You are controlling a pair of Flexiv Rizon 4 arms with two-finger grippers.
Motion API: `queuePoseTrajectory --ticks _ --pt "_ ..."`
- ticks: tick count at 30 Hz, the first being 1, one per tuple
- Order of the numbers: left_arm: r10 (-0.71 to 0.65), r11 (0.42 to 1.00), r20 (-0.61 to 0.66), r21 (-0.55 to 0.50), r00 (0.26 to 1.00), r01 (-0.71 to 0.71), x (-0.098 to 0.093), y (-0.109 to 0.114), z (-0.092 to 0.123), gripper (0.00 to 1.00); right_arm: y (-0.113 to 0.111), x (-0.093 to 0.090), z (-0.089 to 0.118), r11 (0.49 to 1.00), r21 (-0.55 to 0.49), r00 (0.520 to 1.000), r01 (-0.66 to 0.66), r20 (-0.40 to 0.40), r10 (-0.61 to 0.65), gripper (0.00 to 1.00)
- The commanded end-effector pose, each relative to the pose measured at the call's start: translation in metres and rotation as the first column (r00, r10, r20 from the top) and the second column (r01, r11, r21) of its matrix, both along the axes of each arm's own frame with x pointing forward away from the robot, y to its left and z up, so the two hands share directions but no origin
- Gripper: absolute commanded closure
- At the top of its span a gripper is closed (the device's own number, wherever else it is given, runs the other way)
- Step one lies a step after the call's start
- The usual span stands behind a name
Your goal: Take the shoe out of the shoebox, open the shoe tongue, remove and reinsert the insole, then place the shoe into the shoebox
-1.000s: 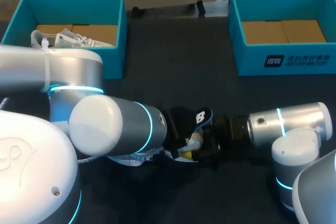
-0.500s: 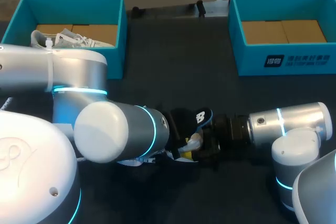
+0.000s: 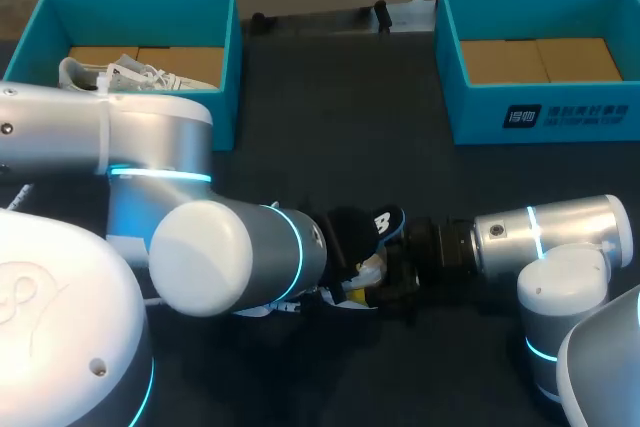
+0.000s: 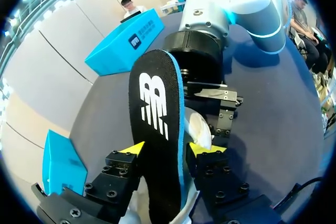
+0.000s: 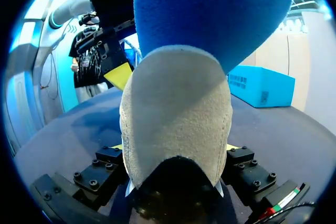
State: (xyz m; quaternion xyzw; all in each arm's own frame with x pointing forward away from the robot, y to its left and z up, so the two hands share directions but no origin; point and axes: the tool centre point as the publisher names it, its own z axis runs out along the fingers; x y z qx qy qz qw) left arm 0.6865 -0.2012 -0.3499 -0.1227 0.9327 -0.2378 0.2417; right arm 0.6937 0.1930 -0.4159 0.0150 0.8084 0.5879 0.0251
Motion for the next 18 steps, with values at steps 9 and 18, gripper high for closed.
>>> queuePoseTrajectory --ticks 9,18 --pt "0.016 1.0 0.007 0.002 1.0 -0.016 0.0042 0.0024 -0.0028 0.66 0.0017 -0.0011 0.0006 1.0 -0.005 1.0 0.002 0.0 -0.002 1.0" --pt "0.013 0.999 -0.03 -0.034 0.999 -0.014 0.0037 0.0063 0.0069 1.0 0.0017 -0.0011 0.0006 1.0 -0.005 1.0 0.002 0.0 -0.002 1.0"
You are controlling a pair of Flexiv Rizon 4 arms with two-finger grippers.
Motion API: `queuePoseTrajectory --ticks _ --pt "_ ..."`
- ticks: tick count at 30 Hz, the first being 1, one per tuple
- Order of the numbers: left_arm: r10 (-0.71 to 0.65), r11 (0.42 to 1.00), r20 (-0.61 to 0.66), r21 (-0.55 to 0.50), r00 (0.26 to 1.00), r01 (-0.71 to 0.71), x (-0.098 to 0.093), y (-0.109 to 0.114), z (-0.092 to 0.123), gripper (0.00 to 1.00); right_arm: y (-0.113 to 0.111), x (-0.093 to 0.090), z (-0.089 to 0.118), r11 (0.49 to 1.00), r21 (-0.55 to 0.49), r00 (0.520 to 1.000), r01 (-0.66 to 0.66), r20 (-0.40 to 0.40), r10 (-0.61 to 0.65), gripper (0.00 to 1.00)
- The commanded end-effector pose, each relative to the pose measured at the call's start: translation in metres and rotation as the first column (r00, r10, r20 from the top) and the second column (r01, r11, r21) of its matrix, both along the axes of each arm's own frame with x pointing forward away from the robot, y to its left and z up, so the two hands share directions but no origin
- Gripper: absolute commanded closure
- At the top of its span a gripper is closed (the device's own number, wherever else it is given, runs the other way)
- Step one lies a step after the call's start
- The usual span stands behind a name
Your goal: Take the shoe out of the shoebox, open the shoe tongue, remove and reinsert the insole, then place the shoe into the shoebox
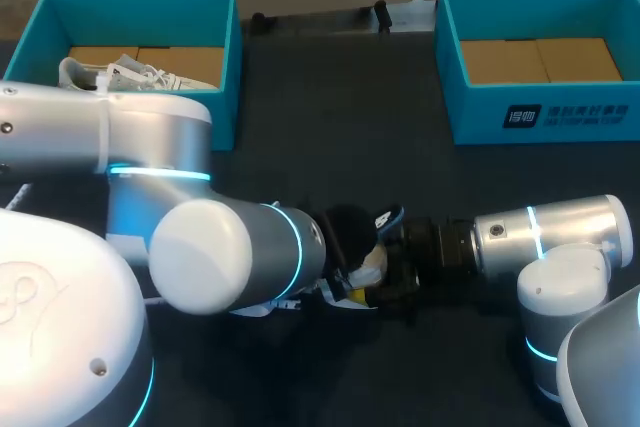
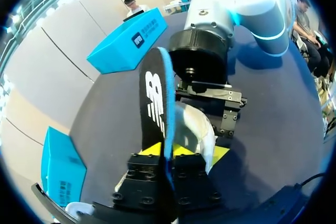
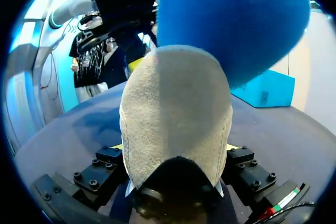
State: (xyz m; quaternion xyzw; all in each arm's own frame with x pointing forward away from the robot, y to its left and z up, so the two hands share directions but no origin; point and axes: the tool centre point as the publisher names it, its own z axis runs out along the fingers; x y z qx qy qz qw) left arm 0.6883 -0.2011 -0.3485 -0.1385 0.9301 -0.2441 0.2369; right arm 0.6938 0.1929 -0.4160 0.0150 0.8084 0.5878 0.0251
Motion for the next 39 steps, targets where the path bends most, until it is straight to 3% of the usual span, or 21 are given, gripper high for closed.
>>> queuePoseTrajectory --ticks 1,18,29,39 --pt "-0.015 1.0 -0.025 -0.02 1.0 0.015 0.002 0.006 0.007 1.0 0.002 -0.001 0.001 1.0 -0.005 1.0 0.002 0.0 -0.002 1.0" --pt "-0.143 0.978 -0.191 -0.178 0.971 0.109 0.003 -0.019 0.057 1.0 0.002 -0.001 0.001 1.0 -0.005 1.0 0.002 0.0 -0.002 1.0" --pt "-0.34 0.91 -0.277 -0.339 0.899 0.24 -0.019 -0.043 0.131 1.0 0.002 -0.001 0.001 1.0 -0.005 1.0 0.002 0.0 -0.002 1.0" --pt "-0.44 0.846 -0.253 -0.439 0.861 0.304 -0.036 -0.05 0.197 1.0 0.002 -0.001 0.001 1.0 -0.005 1.0 0.002 0.0 -0.002 1.0"
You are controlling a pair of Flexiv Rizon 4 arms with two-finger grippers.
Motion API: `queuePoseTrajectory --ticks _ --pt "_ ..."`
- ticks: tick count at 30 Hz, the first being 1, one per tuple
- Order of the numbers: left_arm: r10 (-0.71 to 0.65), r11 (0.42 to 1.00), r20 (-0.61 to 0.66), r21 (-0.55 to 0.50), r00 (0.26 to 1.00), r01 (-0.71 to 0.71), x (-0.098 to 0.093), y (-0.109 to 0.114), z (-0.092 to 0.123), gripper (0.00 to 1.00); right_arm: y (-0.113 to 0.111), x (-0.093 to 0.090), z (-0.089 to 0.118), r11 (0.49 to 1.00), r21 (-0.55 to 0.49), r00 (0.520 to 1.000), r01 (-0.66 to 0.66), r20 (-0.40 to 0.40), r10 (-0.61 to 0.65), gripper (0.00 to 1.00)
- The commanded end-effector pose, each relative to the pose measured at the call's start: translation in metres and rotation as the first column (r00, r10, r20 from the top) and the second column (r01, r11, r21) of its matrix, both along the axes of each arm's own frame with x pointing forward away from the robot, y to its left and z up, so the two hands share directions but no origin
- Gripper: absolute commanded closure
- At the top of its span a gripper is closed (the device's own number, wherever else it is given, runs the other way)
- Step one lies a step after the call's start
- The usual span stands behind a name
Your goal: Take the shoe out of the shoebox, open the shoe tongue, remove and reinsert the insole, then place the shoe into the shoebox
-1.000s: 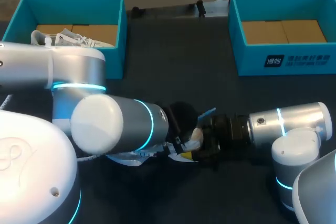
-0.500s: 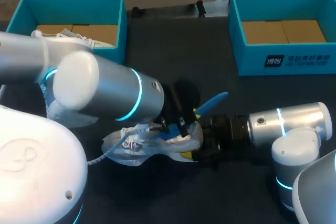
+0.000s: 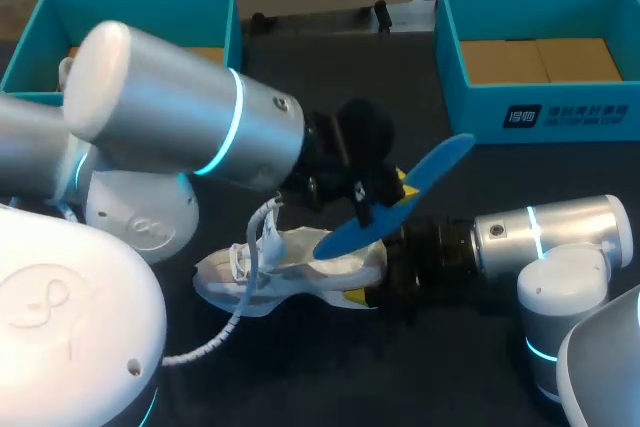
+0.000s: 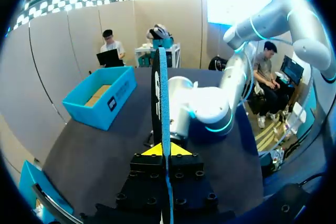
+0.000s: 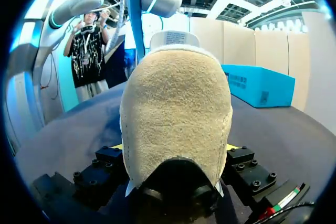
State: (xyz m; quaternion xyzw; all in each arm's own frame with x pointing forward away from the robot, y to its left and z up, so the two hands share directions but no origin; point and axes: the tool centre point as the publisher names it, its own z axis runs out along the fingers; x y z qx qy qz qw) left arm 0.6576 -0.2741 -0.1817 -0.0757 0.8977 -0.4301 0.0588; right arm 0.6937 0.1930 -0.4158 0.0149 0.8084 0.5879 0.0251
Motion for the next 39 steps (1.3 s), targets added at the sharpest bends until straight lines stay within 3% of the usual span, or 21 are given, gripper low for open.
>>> queuePoseTrajectory --ticks 1,17,21,39 --pt "-0.139 0.99 -0.095 -0.025 0.986 0.137 -0.007 0.023 0.036 1.0 0.002 -0.001 0.001 1.0 -0.005 1.0 0.002 0.0 -0.002 1.0" --pt "-0.16 0.979 -0.027 -0.134 0.987 0.155 -0.007 0.052 0.115 1.0 0.002 -0.001 0.001 1.0 -0.005 1.0 0.002 0.0 -0.002 1.0" --pt "-0.175 0.97 -0.022 -0.176 0.984 0.168 0.001 0.073 0.134 1.0 0.002 -0.001 0.001 1.0 -0.005 1.0 0.002 0.0 -0.002 1.0" --pt "-0.181 0.967 -0.029 -0.188 0.983 0.172 0.004 0.078 0.135 1.0 0.002 -0.001 0.001 1.0 -0.005 1.0 0.002 0.0 -0.002 1.0"
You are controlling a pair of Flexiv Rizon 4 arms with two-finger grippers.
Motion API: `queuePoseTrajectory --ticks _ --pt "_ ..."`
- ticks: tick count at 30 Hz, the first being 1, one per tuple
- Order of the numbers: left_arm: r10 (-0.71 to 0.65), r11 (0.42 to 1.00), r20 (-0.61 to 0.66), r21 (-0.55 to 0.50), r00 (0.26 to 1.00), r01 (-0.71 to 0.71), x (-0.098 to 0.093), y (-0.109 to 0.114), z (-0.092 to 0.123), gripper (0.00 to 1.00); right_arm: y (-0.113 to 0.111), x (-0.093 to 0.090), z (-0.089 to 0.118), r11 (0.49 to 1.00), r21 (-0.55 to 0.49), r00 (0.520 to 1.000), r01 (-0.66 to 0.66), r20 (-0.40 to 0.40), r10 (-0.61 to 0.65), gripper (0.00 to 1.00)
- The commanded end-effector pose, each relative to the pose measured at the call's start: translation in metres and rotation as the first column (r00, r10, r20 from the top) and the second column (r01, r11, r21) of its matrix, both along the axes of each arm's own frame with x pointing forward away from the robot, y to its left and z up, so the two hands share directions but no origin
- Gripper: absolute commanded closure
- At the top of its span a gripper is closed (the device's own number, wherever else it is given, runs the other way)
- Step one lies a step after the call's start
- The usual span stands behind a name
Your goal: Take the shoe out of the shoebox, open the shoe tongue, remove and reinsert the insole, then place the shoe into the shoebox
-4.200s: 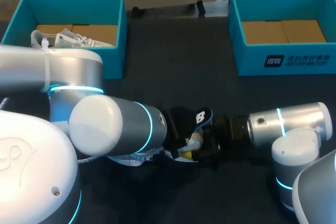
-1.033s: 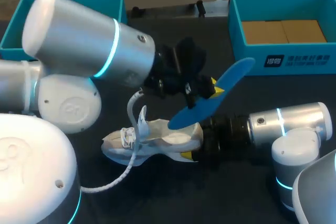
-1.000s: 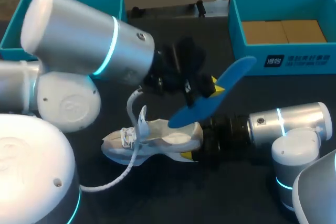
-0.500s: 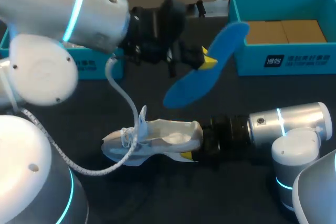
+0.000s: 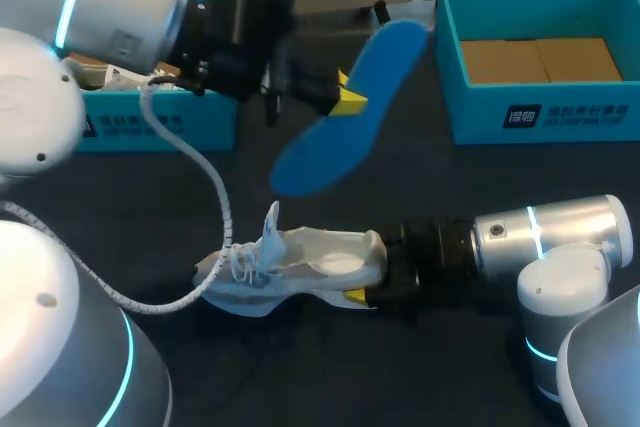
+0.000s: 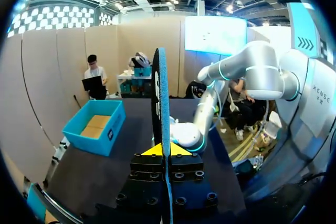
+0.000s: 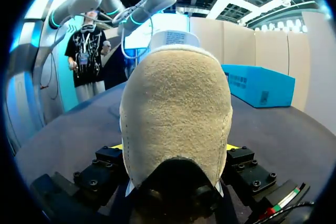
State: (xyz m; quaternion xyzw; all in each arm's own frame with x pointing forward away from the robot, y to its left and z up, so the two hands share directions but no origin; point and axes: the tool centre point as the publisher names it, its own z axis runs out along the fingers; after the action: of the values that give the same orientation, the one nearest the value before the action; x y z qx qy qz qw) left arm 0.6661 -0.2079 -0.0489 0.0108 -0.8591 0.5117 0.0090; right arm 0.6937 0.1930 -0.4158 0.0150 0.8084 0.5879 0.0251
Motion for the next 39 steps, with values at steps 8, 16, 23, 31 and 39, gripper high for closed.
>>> queuePoseTrajectory --ticks 8,16,23,31,39 --pt "-0.055 0.986 0.036 -0.158 0.998 0.06 -0.011 0.029 0.051 1.0 0.002 -0.001 0.001 1.0 -0.005 1.0 0.002 0.0 -0.002 1.0" --pt "-0.13 0.952 -0.046 -0.285 0.99 0.112 -0.028 0.048 0.088 1.0 0.002 -0.001 0.001 1.0 -0.005 1.0 0.002 0.0 -0.002 1.0" --pt "-0.13 0.952 -0.046 -0.285 0.99 0.112 -0.028 0.048 0.088 1.0 0.002 -0.001 0.001 1.0 -0.005 1.0 0.002 0.0 -0.002 1.0" --pt "-0.136 0.914 -0.096 -0.397 0.986 0.087 -0.042 0.056 0.105 1.0 0.002 -0.001 0.001 1.0 -0.005 1.0 0.002 0.0 -0.002 1.0" --pt "-0.13 0.899 -0.096 -0.432 0.987 0.077 -0.072 0.075 0.128 1.0 0.002 -0.001 0.001 1.0 -0.005 1.0 0.002 0.0 -0.002 1.0"
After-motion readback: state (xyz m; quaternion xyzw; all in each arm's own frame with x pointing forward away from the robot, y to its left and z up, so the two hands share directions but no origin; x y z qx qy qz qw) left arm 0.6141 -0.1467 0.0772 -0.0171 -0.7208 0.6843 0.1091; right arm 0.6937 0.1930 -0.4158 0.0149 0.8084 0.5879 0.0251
